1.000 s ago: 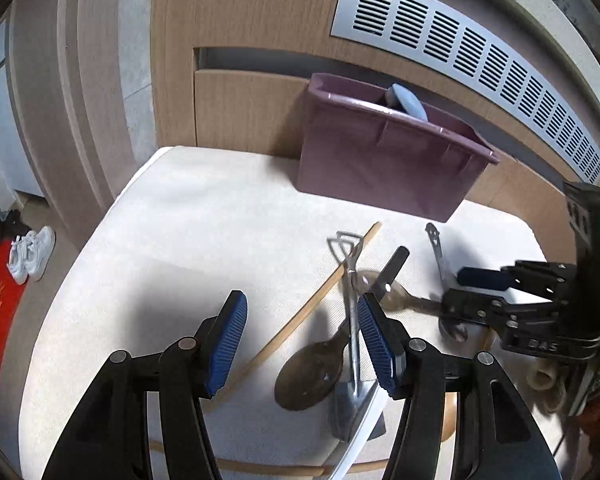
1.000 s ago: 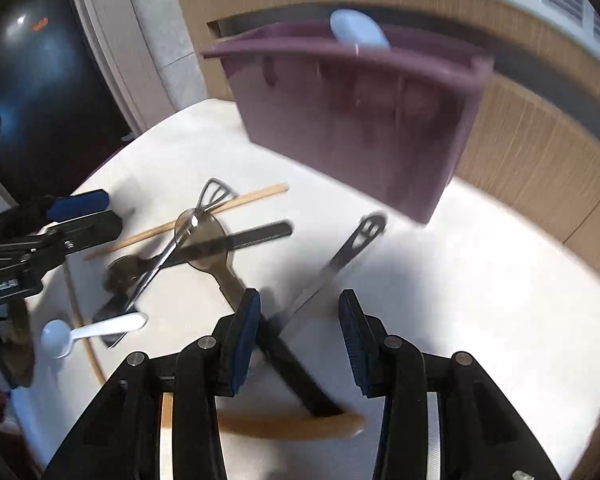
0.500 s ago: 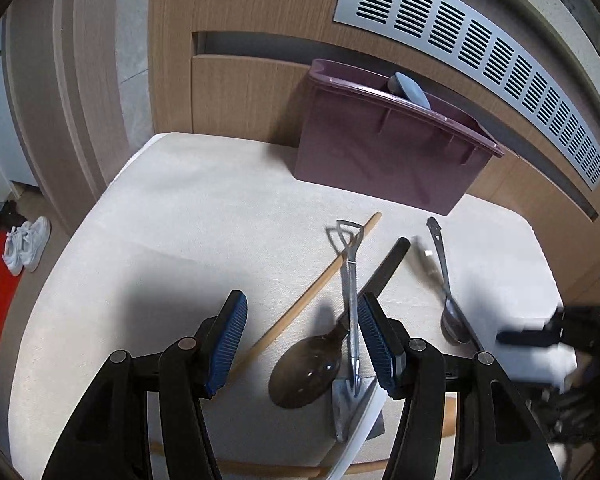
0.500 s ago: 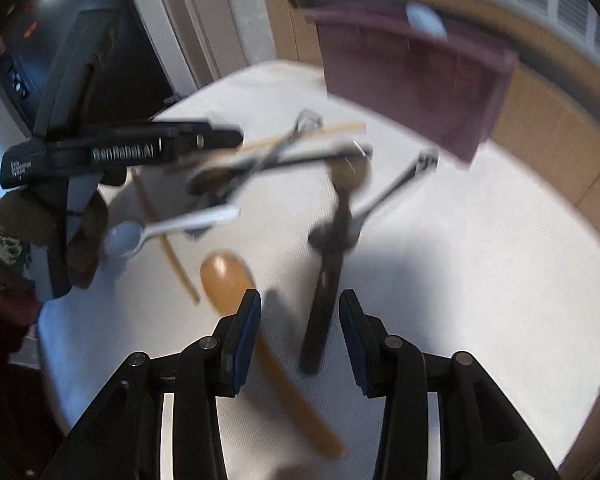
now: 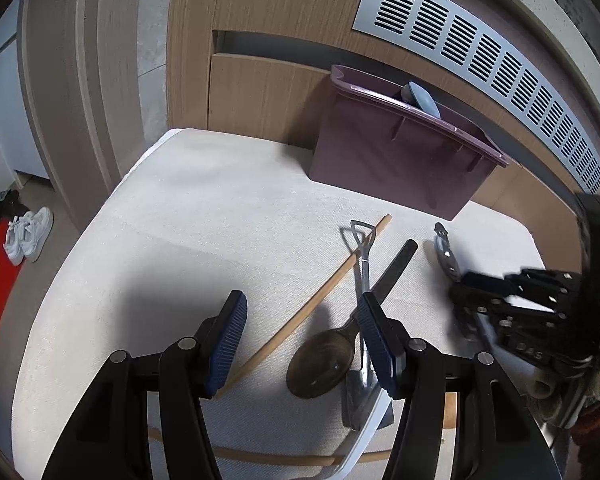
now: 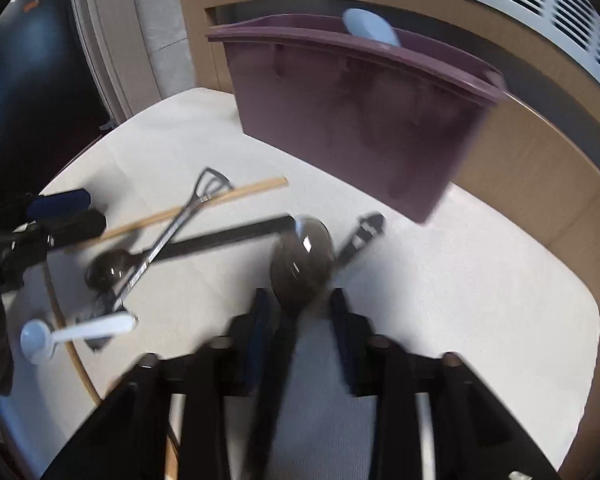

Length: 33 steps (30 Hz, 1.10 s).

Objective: Organize utensils
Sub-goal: 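Grasp the dark metal spoon with the right gripper while the left grasps the shovel scoop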

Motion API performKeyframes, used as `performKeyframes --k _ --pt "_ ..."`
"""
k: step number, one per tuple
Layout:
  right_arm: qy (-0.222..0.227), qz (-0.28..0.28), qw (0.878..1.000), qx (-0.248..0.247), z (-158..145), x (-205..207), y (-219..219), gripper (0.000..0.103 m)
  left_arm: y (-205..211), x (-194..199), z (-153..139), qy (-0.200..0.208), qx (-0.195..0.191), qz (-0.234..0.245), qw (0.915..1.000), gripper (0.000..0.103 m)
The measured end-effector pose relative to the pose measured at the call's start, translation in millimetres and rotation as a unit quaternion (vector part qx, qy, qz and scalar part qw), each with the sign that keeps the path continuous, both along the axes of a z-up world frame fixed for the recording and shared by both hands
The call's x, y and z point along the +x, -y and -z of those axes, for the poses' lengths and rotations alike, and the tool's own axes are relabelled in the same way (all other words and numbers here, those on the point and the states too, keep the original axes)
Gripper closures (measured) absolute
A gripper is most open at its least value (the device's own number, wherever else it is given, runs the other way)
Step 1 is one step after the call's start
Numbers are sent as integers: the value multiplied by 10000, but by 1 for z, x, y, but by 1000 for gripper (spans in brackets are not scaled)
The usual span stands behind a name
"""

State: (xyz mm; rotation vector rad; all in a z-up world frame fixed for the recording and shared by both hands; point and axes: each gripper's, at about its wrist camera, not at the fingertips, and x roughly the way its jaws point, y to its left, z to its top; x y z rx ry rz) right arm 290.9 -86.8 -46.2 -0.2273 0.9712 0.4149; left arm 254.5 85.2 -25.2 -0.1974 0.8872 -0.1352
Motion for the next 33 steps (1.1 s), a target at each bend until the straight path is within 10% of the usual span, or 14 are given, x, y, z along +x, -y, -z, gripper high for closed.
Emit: performKeyframes --k 12,23,33 --pt "38 920 9955 232 -6 -41 92 92 28 -3 -9 121 -55 503 9986 45" --pt "166 625 9968 477 5 -60 94 85 46 40 -1 -323 379 684 9964 45" --pt "300 518 9974 411 7 -67 89 78 71 94 19 -741 904 714 9906 67"
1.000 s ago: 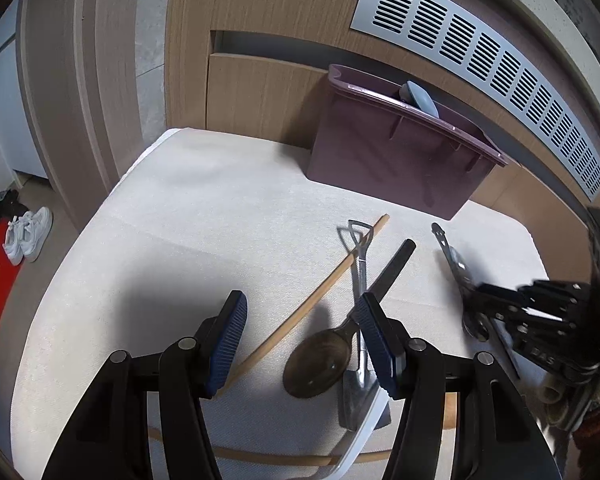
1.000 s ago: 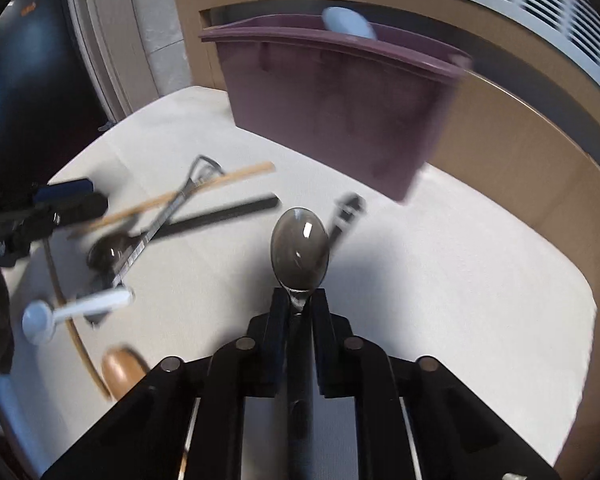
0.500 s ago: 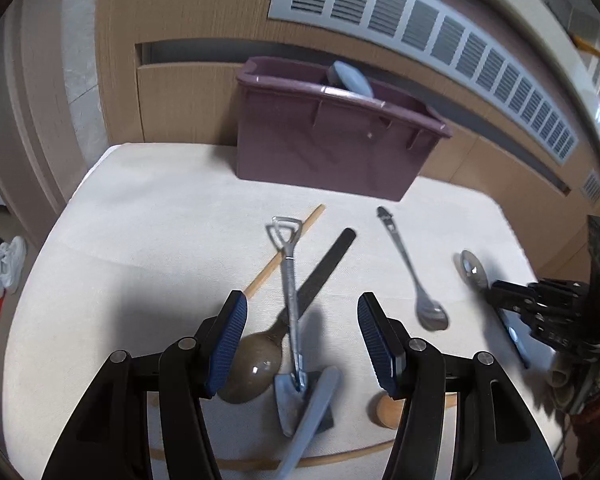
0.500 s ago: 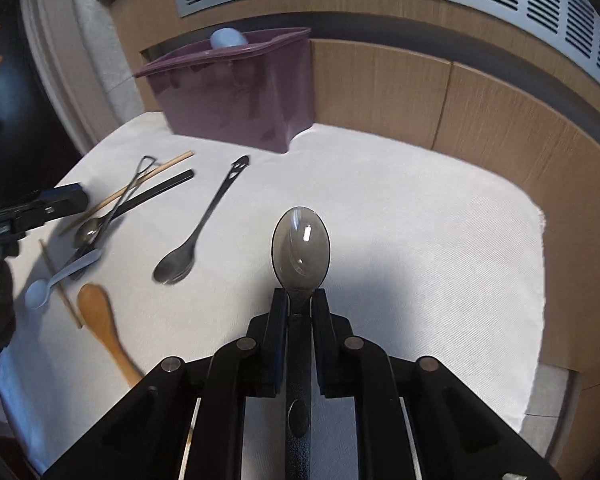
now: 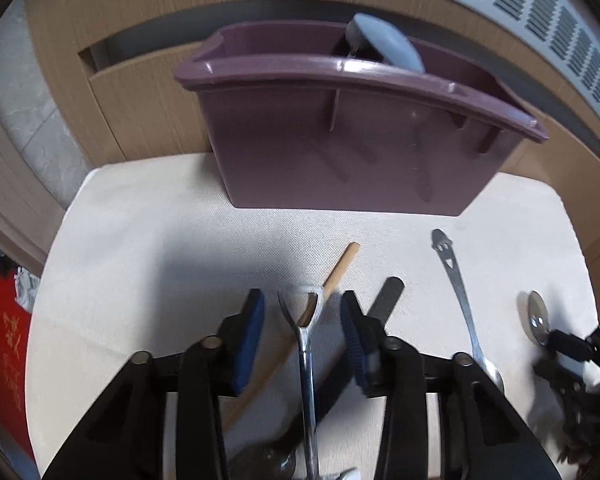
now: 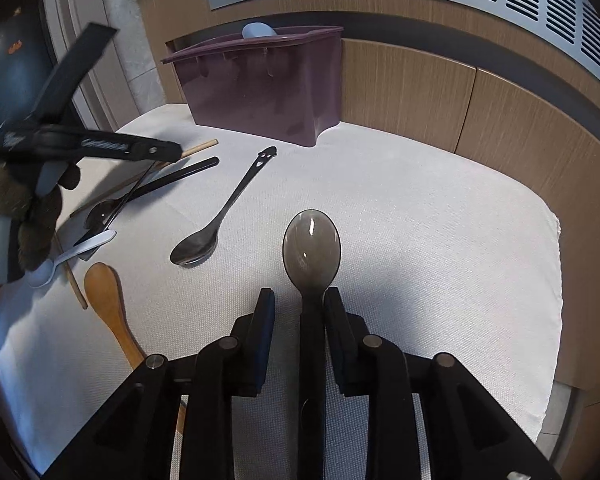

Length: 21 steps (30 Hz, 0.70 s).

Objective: Organize utensils
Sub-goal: 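Grasp the dark metal spoon with the right gripper while the left grasps the shovel scoop, then lift both utensils into the purple caddy and open both grippers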

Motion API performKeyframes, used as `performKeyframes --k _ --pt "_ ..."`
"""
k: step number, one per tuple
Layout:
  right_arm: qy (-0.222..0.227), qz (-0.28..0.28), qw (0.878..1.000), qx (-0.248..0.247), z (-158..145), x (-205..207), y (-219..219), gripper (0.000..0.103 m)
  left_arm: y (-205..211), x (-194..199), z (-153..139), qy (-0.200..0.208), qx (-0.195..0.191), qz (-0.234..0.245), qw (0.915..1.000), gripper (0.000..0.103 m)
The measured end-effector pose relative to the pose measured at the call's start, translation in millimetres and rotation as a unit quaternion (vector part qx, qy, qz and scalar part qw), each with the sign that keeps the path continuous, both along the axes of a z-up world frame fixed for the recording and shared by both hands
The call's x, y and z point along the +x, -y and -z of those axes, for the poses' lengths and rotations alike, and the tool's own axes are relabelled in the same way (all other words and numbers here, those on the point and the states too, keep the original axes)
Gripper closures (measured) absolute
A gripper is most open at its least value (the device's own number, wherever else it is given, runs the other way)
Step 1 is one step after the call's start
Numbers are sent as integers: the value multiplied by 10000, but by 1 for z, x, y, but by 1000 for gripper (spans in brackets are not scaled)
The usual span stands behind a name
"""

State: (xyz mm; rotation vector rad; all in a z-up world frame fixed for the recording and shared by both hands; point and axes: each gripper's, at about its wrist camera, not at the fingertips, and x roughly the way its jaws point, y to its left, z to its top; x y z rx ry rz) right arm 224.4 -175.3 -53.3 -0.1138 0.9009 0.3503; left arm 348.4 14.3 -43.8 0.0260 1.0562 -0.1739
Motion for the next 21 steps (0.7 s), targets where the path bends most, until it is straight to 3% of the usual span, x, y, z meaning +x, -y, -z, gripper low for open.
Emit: performKeyframes --k 2,4,8,11,13,14,16,21 --pt "19 -31 10000 -18 0 -1 -1 75 -1 2 3 -51 -12 -20 10000 70" --pt "-4 -67 10000 45 1 -1 -1 71 -1 -3 2 72 -42 59 9999 80" --pt "-256 -263 9980 524 1 0 2 44 -11 -25 -14 511 -349 46 9981 80" --pt "-432 -245 9967 638 0 2 1 39 -22 -49 -31 859 -564 1 9947 80" --pt "-577 -353 9968 420 -3 8 -6 42 -27 -63 -39 1064 -629 -9 9923 80" --pt "-548 -263 9975 364 -5 11 -6 52 -30 -70 -44 1161 -664 -16 9910 80" --pt "-444 -75 9989 153 -6 19 -7 60 -33 -78 -51 1288 -808 -23 9884 80" --pt "-305 38 9987 -408 -2 35 -21 61 -41 -96 -65 1489 -995 49 9838 80"
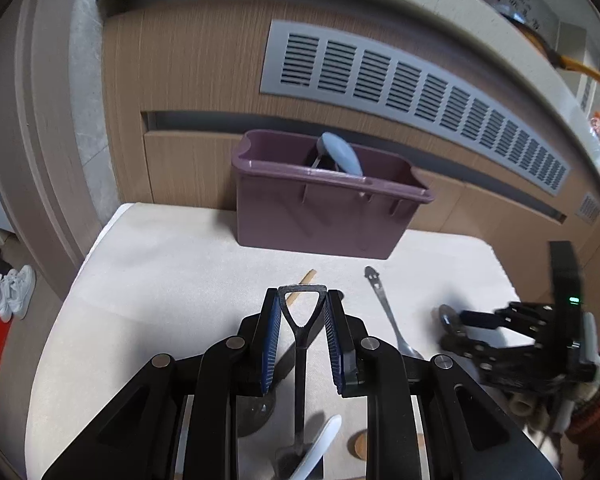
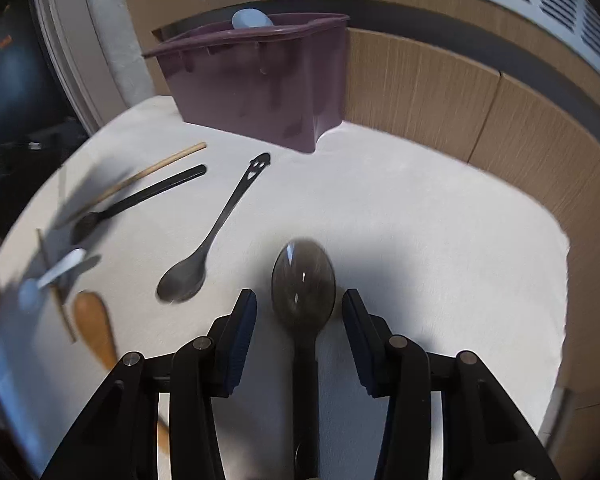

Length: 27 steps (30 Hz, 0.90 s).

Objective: Organize utensils
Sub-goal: 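Lift both utensils into the purple caddy and open both grippers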

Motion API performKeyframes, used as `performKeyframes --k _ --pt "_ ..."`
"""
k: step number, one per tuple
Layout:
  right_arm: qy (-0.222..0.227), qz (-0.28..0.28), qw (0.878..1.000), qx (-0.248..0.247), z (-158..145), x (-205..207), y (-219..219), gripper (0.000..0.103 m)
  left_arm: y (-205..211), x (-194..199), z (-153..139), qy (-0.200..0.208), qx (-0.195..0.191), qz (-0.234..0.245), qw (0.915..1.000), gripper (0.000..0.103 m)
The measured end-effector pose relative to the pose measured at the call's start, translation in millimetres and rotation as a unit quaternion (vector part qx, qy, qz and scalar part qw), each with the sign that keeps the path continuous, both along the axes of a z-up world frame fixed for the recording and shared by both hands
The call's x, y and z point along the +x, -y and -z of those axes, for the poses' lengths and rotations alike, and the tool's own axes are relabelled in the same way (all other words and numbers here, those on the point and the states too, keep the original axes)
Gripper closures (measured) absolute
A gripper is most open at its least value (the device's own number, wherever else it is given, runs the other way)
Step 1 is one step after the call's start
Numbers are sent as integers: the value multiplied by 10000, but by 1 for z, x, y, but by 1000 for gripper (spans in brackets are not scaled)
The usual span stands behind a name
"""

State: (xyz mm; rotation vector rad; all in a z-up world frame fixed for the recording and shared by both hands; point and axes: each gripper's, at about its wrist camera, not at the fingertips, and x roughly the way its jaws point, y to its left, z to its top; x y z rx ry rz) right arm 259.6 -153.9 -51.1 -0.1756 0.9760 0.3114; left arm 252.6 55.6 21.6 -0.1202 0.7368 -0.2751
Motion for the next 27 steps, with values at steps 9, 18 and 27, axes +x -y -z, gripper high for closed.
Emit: performKeyframes --k 9,18,27 --pt "375 104 9992 67 -29 -9 -8 72 -10 -21 -19 209 -102 -16 9997 80" --pt "1164 55 9931 162 -81 -43 -14 73 -8 -42 -46 501 -174 -41 9986 80" --pt "1489 -5 9888 115 -104 -60 -20 73 1 -53 -69 695 -74 -13 9976 81"
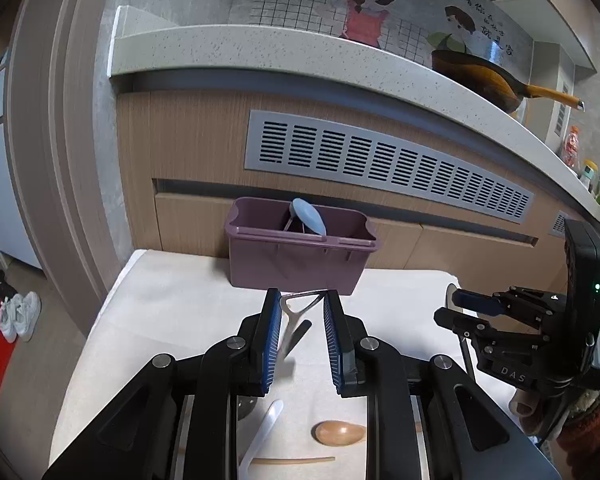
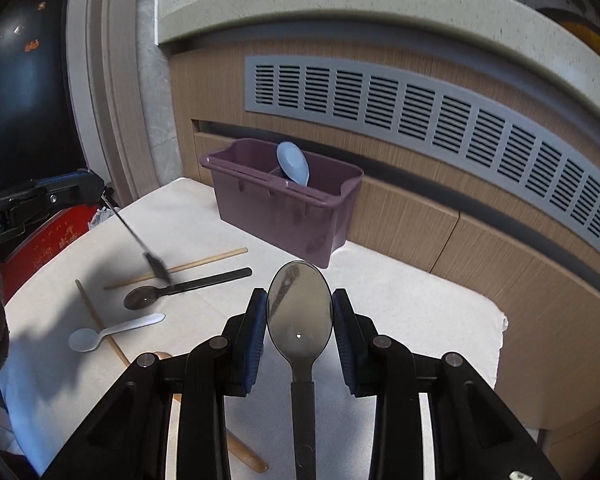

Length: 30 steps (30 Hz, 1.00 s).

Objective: Organize utensils
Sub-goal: 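Lift both utensils into the purple caddy and open both grippers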

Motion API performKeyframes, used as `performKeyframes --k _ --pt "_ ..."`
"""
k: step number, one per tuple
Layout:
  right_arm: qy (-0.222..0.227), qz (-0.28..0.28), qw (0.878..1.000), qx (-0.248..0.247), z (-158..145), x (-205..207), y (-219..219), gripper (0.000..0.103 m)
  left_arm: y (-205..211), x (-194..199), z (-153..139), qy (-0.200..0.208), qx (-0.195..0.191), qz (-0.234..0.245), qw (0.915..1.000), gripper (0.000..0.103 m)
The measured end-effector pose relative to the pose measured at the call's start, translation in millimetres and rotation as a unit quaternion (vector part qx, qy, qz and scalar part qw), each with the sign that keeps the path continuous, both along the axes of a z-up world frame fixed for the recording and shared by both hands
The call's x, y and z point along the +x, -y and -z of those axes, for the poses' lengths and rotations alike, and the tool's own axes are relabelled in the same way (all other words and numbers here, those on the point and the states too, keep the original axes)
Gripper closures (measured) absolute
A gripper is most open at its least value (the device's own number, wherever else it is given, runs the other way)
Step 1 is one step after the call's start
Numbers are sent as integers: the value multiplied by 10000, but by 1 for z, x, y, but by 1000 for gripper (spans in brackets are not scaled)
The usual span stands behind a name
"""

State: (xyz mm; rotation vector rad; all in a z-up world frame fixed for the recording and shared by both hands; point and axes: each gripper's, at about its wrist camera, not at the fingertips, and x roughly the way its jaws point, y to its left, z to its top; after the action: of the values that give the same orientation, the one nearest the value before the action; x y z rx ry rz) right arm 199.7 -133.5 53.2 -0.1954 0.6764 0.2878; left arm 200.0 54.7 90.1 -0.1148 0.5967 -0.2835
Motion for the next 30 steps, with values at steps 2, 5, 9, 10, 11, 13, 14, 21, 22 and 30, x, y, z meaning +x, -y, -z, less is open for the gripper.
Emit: performKeyframes --k 2,5,9,10,11,13,14,21,22,30 --pt "-8 13 10000 19 -1 0 1 73 0 0 -2 -4 -18 -5 10000 81" --pt "-30 30 10000 83 -2 0 3 73 -1 0 -6 -40 -110 15 9999 81" --pt "171 -3 9990 410 -18 1 7 73 -2 3 -26 105 -233 63 9997 81" --pt "277 1 9985 470 -26 3 7 73 -3 7 -37 181 -287 98 9994 81" --pt "467 13 9974 550 -40 5 7 73 -3 10 -48 260 -319 113 9991 81" --pt "1088 36 9914 726 -83 11 6 73 -2 20 -79 557 -336 161 9978 81" --pt "1400 45 9867 825 -103 15 5 72 -1 24 -91 697 -327 180 9969 81" --pt "2463 39 9587 1419 -154 59 -7 72 3 81 -134 1355 -399 240 9897 81" --pt "2504 -5 9578 1411 -150 68 -11 72 3 88 -132 1351 -410 226 9897 81" --pt "2266 -14 9642 1375 -99 131 -17 72 -9 163 -82 975 -722 208 9924 81"
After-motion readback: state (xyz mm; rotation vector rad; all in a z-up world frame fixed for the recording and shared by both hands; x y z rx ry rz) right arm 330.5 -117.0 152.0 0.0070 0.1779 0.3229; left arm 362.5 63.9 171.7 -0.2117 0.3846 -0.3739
